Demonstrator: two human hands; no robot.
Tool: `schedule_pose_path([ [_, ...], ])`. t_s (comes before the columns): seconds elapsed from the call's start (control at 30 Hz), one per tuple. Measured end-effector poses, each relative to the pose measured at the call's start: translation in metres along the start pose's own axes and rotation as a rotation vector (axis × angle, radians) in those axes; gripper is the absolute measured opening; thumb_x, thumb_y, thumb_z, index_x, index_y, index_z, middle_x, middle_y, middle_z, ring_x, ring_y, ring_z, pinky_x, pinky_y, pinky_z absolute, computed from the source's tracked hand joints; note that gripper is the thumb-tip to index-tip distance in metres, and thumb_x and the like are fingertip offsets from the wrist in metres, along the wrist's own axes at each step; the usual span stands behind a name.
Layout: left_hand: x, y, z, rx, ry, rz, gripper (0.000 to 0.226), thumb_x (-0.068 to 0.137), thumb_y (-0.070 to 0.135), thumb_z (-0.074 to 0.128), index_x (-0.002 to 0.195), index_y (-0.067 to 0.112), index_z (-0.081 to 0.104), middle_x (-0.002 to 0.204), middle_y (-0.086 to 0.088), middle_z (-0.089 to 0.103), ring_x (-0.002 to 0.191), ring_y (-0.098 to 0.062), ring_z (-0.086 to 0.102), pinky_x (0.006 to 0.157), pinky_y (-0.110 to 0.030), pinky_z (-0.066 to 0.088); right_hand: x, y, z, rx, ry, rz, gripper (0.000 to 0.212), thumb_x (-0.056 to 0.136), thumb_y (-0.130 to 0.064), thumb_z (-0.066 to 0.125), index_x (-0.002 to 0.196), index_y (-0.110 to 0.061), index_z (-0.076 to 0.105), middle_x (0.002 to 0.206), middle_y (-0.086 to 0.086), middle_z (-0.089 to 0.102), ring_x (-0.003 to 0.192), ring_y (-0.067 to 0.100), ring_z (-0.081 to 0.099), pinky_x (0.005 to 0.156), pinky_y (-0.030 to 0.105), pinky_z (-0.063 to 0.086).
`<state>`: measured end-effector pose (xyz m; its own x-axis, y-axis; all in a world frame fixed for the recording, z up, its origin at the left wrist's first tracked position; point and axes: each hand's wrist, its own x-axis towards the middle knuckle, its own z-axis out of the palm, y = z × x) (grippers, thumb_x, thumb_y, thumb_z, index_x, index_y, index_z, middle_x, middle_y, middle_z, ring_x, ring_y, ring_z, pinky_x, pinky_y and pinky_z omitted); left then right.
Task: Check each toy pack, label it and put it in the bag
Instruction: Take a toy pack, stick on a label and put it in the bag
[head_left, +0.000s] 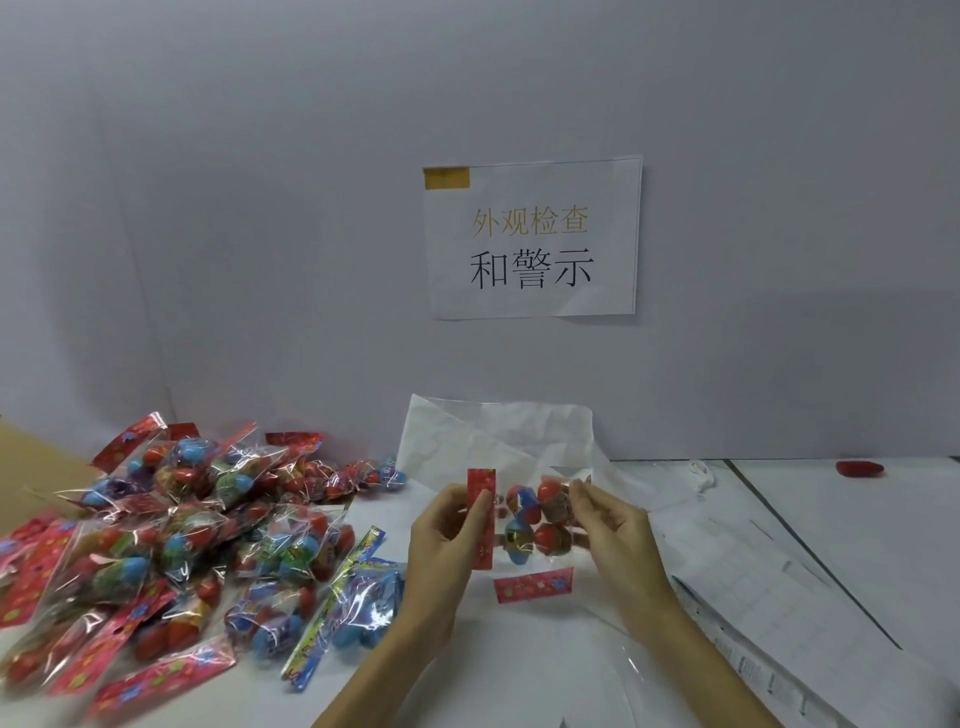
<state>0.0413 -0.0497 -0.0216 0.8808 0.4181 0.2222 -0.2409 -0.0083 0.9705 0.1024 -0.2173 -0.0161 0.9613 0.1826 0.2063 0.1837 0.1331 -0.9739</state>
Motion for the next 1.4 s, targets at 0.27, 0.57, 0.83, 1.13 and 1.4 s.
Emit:
schedule_pose_path([
  [0.27, 0.004, 0.002, -0.004, -0.245, -0.019, -0.116, 0.036, 0.108, 0.032, 0.051, 0.103, 0.008, 0.077, 0.104, -0.018, 0.075, 0.094, -0.028, 0.073, 0.087, -0.035, 0.059, -0.003, -0.005, -0.011, -0.205, -0.200, -0.278, 0.034, 0.102, -0.023, 0.060, 0.134, -0.030, 0.069, 0.113, -0.010, 0.078, 0.102, 0.013, 0.075, 0.089, 0.026, 0.061],
  [0.57, 0.008, 0.007, -0.012, -0.235, -0.041, -0.208, 0.060, 0.075, 0.025, 0.084, 0.130, 0.024, 0.060, 0.117, -0.011, 0.077, 0.111, -0.028, 0.073, 0.096, -0.037, 0.053, -0.005, -0.013, -0.007, -0.054, -0.304, -0.152, 0.031, 0.105, -0.025, 0.060, 0.136, -0.025, 0.063, 0.116, 0.000, 0.078, 0.106, 0.025, 0.076, 0.089, 0.040, 0.063],
  [0.83, 0.003, 0.009, -0.007, -0.146, -0.189, -0.241, 0.040, 0.080, 0.030, 0.081, 0.119, 0.025, 0.075, 0.113, -0.003, 0.078, 0.108, -0.021, 0.074, 0.079, -0.030, 0.060, -0.007, -0.008, -0.001, 0.033, -0.092, 0.138, 0.032, 0.088, -0.044, 0.069, 0.114, -0.029, 0.081, 0.108, 0.005, 0.079, 0.094, 0.024, 0.079, 0.075, 0.036, 0.065],
  [1.13, 0.001, 0.008, -0.003, -0.156, -0.063, -0.219, 0.029, 0.091, 0.034, 0.071, 0.106, 0.010, 0.079, 0.105, -0.017, 0.077, 0.090, -0.028, 0.072, 0.070, -0.033, 0.059, -0.004, -0.012, -0.003, 0.419, -0.132, 0.366, 0.033, 0.090, -0.035, 0.070, 0.114, -0.015, 0.080, 0.118, 0.019, 0.075, 0.113, 0.042, 0.071, 0.094, 0.049, 0.061],
  [1.4, 0.005, 0.006, -0.005, -0.204, 0.014, -0.223, 0.034, 0.094, 0.033, 0.068, 0.117, 0.008, 0.071, 0.110, -0.014, 0.075, 0.103, -0.026, 0.074, 0.080, -0.033, 0.061, -0.003, -0.011, -0.005, 0.188, -0.181, 0.196, 0.037, 0.088, -0.025, 0.075, 0.122, -0.009, 0.072, 0.109, 0.016, 0.078, 0.098, 0.033, 0.077, 0.082, 0.032, 0.062],
])
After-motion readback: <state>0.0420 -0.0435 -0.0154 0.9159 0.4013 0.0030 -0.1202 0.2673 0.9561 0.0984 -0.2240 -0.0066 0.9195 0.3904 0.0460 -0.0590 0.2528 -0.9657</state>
